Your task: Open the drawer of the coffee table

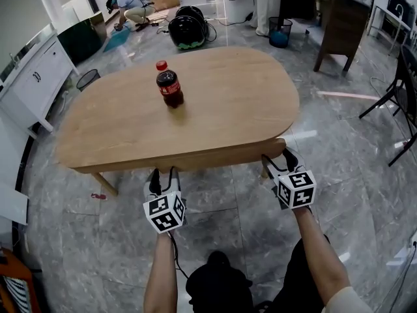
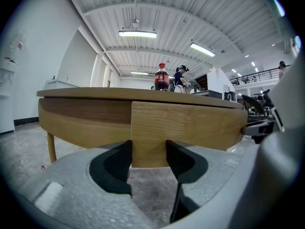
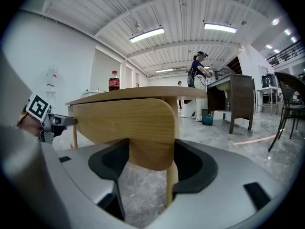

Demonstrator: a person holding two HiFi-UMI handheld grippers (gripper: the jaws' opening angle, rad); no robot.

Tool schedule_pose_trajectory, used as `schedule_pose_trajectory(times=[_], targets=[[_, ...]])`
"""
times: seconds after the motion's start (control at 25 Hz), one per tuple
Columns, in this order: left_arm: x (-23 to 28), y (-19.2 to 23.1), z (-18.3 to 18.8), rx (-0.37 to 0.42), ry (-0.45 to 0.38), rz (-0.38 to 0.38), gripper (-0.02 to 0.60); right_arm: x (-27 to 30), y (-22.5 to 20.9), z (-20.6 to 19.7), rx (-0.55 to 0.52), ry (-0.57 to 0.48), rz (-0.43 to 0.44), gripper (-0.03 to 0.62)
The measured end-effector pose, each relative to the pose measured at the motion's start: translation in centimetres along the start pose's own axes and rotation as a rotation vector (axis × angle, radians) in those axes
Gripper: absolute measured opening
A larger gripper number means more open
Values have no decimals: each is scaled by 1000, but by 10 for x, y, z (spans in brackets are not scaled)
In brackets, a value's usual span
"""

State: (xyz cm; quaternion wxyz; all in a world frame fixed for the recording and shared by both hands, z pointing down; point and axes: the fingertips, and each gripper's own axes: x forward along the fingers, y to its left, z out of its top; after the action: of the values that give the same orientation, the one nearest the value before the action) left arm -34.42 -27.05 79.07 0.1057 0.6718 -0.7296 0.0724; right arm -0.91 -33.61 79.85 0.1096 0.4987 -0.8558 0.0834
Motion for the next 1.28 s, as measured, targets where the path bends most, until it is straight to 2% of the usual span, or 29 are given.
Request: schedule_pose_trajectory(times=[0.08, 0.16, 0.2, 0.24, 0.36, 0.56, 0.8, 1.04, 1.2, 1.28], targets=[[-5, -7, -1, 11, -2, -26, 223, -3, 1, 0, -4, -11, 8, 290], [-8, -34, 1, 79, -17, -113, 180, -5, 1, -1, -11, -19, 16, 291], [-8, -46, 3, 111, -31, -135, 181, -5, 1, -1, -12, -21, 20, 291], [-7, -53, 5, 112, -45, -134, 181, -5, 1, -1, -14, -21, 24, 291], [-7, -50, 4, 45, -54, -126, 181, -4, 3, -1, -29, -15, 36, 291], [-5, -18, -4, 59, -23, -79, 193, -5, 0, -1, -32, -30, 26, 291], [-7, -12, -4, 98, -25, -122, 199, -4, 1, -2, -52, -21, 39, 291], [-11, 8, -1, 46, -42, -74, 214, -8, 3, -5, -64, -11, 70, 291], [-1, 4, 6, 106, -37, -140, 235, -6, 0, -4, -23, -8, 118, 291], [0, 5, 6, 111, -39, -177, 239, -5, -1, -1, -28, -1, 136, 291]])
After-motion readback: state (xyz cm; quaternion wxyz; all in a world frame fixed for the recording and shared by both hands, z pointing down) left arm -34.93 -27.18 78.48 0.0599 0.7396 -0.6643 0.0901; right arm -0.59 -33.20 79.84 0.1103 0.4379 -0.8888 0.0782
